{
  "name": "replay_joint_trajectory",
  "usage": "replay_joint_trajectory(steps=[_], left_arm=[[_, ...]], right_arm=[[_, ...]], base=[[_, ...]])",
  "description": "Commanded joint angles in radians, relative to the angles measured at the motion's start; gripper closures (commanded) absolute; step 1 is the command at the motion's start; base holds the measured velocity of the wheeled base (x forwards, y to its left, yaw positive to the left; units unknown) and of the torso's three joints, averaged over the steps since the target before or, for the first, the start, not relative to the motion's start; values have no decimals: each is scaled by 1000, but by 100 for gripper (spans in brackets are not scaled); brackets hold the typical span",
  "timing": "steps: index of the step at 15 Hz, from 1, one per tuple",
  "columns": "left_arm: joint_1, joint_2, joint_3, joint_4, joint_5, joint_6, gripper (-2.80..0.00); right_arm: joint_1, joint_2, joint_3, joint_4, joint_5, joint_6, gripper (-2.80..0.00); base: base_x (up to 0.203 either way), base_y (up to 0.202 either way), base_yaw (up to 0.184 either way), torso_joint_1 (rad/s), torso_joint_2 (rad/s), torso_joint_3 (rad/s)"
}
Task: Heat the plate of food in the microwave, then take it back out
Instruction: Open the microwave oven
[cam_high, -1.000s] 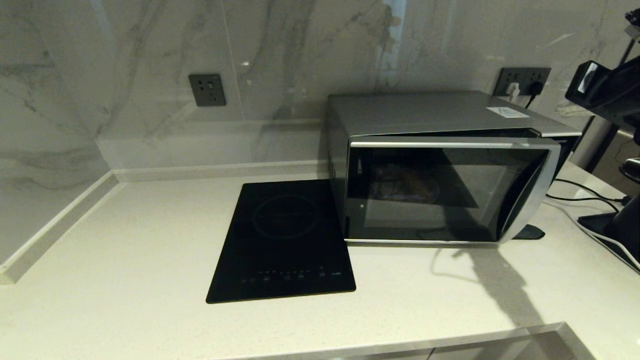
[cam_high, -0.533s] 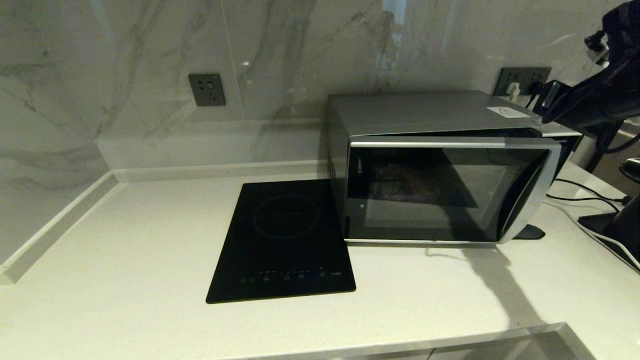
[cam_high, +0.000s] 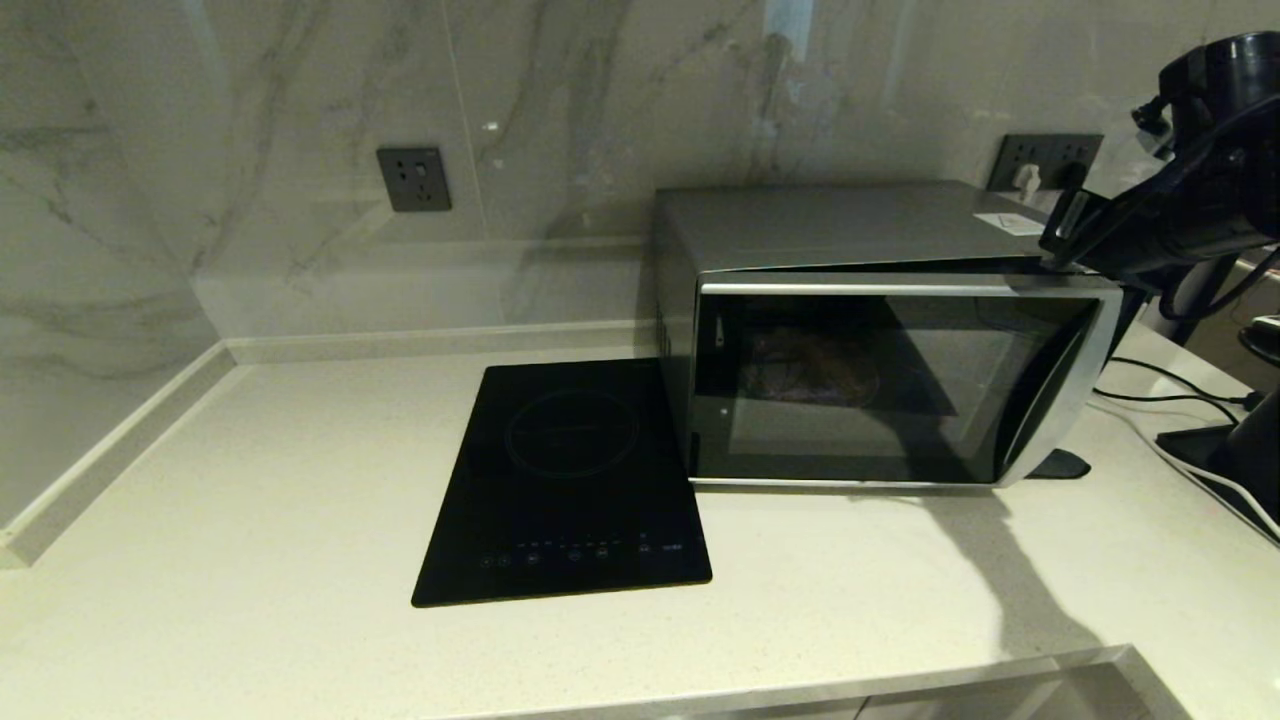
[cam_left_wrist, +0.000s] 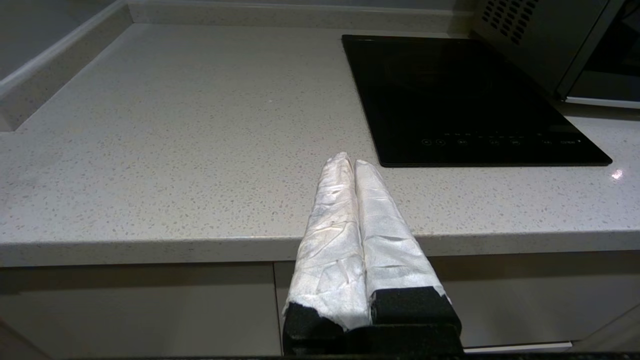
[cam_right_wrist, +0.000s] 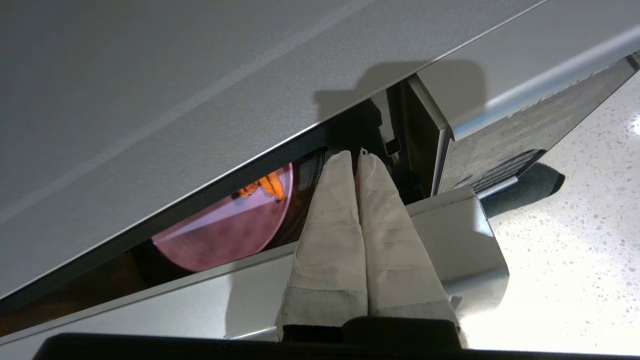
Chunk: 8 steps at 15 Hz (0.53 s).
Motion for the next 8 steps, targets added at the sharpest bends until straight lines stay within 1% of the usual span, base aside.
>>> replay_joint_trajectory(steps=[1,4,8], left_arm=[[0,2,0,0,0,-1,0],[0,2,0,0,0,-1,0],[0,2,0,0,0,-1,0]], right_arm=[[-2,6,1,8,-1,4,0],[-2,-13,7,32,2,5,0],[0,-79,37,109,12,11,0]], base=[[0,0,0,0,0,0],[0,0,0,0,0,0],[0,0,0,0,0,0]])
